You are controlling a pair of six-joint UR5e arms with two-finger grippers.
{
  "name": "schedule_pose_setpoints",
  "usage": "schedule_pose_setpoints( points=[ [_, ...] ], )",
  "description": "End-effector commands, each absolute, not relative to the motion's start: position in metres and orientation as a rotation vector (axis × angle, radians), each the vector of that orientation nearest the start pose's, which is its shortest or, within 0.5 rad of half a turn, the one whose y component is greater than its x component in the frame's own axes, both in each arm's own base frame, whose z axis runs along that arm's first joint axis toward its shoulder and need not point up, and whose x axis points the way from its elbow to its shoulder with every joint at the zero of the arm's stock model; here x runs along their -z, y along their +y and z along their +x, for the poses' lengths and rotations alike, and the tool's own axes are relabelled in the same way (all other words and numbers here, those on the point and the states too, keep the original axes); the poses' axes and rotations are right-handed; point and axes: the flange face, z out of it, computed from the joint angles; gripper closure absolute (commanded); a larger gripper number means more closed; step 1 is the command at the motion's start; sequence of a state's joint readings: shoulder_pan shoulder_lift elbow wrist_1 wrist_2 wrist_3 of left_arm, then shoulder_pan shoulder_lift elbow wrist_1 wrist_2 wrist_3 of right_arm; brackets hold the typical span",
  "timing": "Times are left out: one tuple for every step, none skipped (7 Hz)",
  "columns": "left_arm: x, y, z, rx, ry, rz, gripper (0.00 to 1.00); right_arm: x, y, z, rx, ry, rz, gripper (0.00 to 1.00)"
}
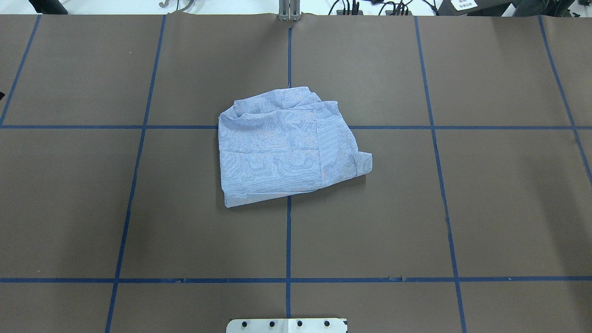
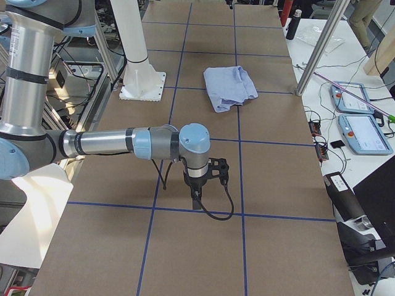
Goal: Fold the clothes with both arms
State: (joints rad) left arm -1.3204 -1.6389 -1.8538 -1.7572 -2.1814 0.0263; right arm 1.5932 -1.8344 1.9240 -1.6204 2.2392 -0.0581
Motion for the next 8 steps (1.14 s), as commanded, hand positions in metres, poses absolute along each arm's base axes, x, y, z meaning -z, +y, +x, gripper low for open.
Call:
schedule_pose_setpoints(
  points=[
    [-0.524, -0.510, -0.020, -0.328, 0.799, 0.365, 0.00, -0.621, -0.378, 0.080, -0.010, -0.673, 0.089, 0.00],
    [-0.562, -0.508, -0.046, -0.312, 0.788, 0.306, 0.00, -0.621, -0.378, 0.080, -0.011, -0.673, 0.092, 0.00],
    [-0.608, -0.500, -0.091, -0.322, 0.771, 0.309, 0.00, -0.621, -0.377, 0.080, -0.012, -0.673, 0.090, 0.00],
    [-0.644, -0.473, -0.094, -0.316, 0.778, 0.254, 0.00, -0.621, -0.377, 0.080, -0.012, -0.674, 0.090, 0.00],
    [-0.649, -0.465, -0.093, -0.297, 0.787, 0.208, 0.00, -0.621, -0.377, 0.080, -0.010, -0.674, 0.092, 0.00],
    [-0.643, -0.470, -0.095, -0.265, 0.783, 0.125, 0.00, -0.620, -0.378, 0.080, -0.009, -0.674, 0.094, 0.00],
    [-0.646, -0.465, -0.098, -0.267, 0.755, 0.110, 0.00, -0.620, -0.378, 0.080, -0.008, -0.674, 0.094, 0.00],
    [-0.649, -0.462, -0.098, -0.258, 0.756, 0.102, 0.00, -0.620, -0.378, 0.080, -0.008, -0.674, 0.094, 0.00]
  ],
)
